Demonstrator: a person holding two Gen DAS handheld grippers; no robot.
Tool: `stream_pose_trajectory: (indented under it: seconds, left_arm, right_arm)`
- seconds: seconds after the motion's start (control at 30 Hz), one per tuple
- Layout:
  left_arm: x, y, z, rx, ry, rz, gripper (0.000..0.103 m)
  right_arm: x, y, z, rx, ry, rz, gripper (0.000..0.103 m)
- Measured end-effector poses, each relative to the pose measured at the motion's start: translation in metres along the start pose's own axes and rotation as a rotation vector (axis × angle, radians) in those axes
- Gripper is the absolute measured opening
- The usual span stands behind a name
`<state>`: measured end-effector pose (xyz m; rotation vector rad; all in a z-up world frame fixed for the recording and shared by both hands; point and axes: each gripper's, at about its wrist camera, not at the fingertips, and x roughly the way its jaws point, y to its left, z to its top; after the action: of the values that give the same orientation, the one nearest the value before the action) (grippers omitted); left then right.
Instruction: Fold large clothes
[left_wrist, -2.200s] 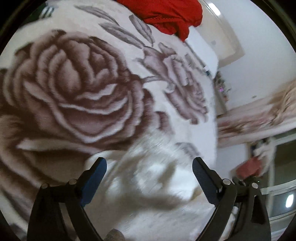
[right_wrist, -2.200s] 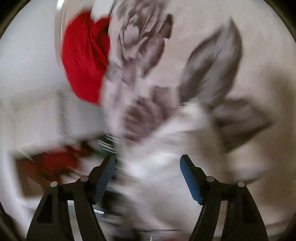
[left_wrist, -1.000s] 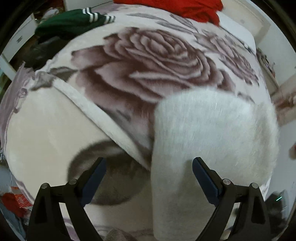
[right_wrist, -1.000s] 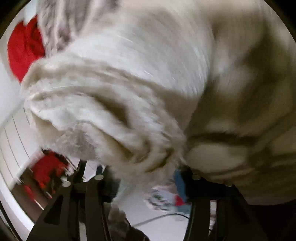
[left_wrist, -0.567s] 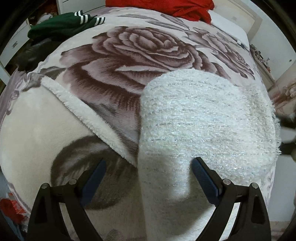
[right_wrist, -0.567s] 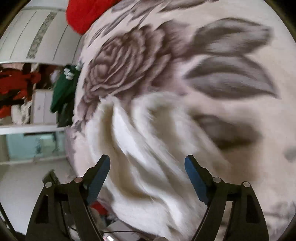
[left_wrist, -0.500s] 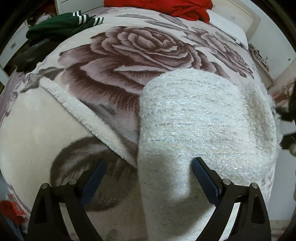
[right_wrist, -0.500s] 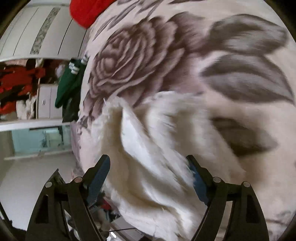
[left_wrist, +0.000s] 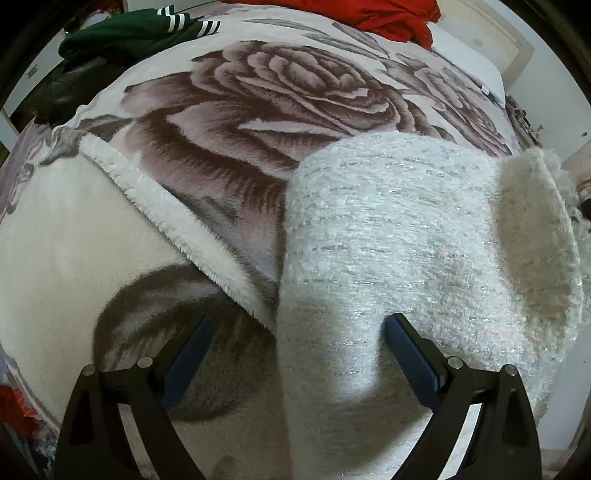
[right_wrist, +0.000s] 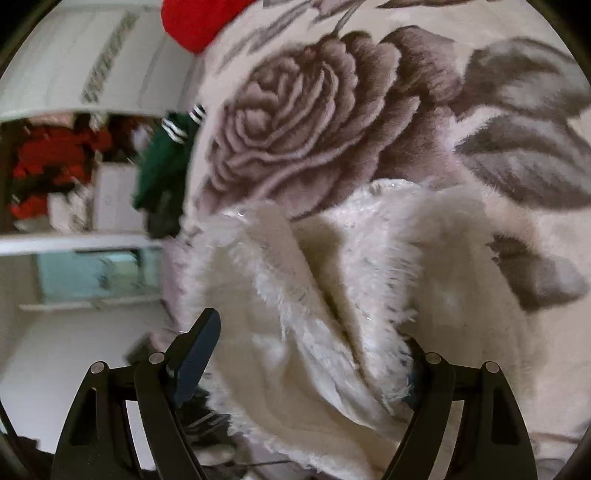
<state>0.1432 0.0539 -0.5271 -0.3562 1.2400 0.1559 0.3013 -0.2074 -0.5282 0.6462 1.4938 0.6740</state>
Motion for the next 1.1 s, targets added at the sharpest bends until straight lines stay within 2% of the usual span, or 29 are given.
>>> stream_pose_trajectory:
  seconds: [0.07,0.13,0.2,0.3,0.33,0.37,0.4,0.43,0.5,0.63,0.77,0.83,0.93,1.03,1.1]
  left_arm:
    - [-0.001,-0.002,0.001,0.001,0.005,0.013,0.097]
    - [-0.003,-0.006,0.001,0.010,0.011,0.039,0.097]
    - [-0.004,-0.008,0.002,0.018,0.010,0.059,0.097]
    - [-0.005,-0.012,0.002,0.024,0.009,0.088,0.097]
    - [-0.006,-0.013,0.002,0.023,0.009,0.098,0.097]
    - [-0.006,-0.014,0.003,0.024,0.009,0.108,0.097]
    - [-0.007,-0.015,0.003,0.024,0.010,0.120,0.097]
    - [-0.008,-0.016,0.004,0.022,0.012,0.129,0.097]
    - [-0.013,-0.016,0.005,0.011,0.013,0.135,0.097]
    - [-0.027,-0.016,0.005,-0.001,-0.004,0.139,0.097]
    - [-0.039,-0.023,0.007,-0.005,-0.016,0.129,0.097]
    - [-0.039,-0.029,0.008,0.007,-0.019,0.129,0.097]
    - [-0.028,-0.042,0.010,0.044,-0.013,0.140,0.097]
    - [-0.018,-0.055,0.013,0.065,-0.006,0.130,0.097]
    - [-0.013,-0.063,0.016,0.084,-0.014,0.120,0.097]
  right_arm:
    - [-0.006,-0.007,-0.004,0.025,-0.013,0.046,0.084]
    - [-0.007,-0.006,-0.008,-0.007,0.000,0.048,0.084]
    - [-0.001,0.002,-0.011,-0.081,0.034,0.013,0.084]
    - [0.021,0.012,-0.008,-0.157,0.074,-0.110,0.084]
    - [0.027,0.013,-0.006,-0.165,0.073,-0.140,0.080]
    - [0.031,0.013,-0.005,-0.171,0.052,-0.174,0.068]
    - [0.032,0.013,-0.005,-0.170,0.039,-0.208,0.021]
    - [0.033,0.010,-0.005,-0.154,0.045,-0.206,0.019]
    - [0.023,0.007,-0.006,-0.107,0.012,-0.167,0.018]
    - [-0.024,0.013,-0.016,0.026,-0.024,-0.013,0.016]
    - [-0.064,0.024,-0.024,0.044,-0.025,0.023,0.016]
    - [-0.070,0.015,-0.017,0.034,-0.028,-0.057,0.016]
    - [-0.053,-0.029,0.005,0.096,-0.006,-0.196,0.016]
    - [-0.007,-0.073,0.032,0.106,0.058,-0.290,0.017]
    - [0.023,-0.080,0.044,0.024,0.070,-0.351,0.017]
